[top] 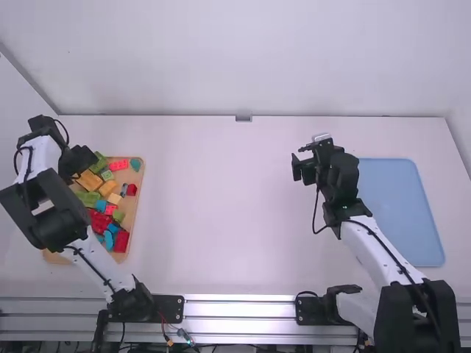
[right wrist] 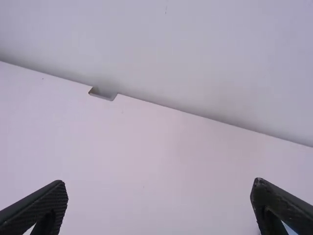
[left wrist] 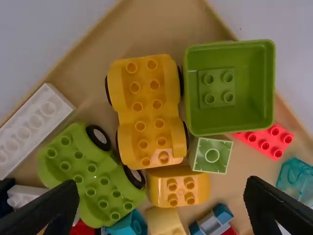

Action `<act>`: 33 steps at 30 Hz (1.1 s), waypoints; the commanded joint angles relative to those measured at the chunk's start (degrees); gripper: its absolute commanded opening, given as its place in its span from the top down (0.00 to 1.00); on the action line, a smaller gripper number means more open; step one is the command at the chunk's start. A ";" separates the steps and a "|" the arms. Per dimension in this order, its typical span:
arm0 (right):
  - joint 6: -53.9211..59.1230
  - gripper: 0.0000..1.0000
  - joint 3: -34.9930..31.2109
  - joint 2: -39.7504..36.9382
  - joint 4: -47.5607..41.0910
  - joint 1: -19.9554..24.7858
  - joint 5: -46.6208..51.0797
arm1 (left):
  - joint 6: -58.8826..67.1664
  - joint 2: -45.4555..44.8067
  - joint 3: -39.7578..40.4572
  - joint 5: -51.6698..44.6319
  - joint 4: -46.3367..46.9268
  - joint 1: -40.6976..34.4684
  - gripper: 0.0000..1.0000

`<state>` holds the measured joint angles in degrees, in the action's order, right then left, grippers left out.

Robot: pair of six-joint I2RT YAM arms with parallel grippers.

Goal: Assemble lego blocks to make yellow taxi

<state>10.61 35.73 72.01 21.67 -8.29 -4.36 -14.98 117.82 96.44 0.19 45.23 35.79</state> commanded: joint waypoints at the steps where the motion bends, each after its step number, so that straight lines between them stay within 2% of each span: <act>1: -0.28 0.01 1.77 0.33 -0.02 -0.09 -0.31 | 0.90 1.86 0.50 -0.59 0.20 0.20 0.21; 21: -0.09 0.01 1.77 0.22 0.52 0.00 -0.28 | 1.31 3.06 -4.28 2.25 -2.71 0.22 0.19; 33: -0.07 0.01 1.77 0.22 -0.02 0.00 -0.28 | 1.33 3.06 -8.66 2.45 -9.62 0.22 0.23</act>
<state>10.72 35.73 71.99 21.80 -8.29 -4.34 -14.09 119.85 88.18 2.15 35.73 35.79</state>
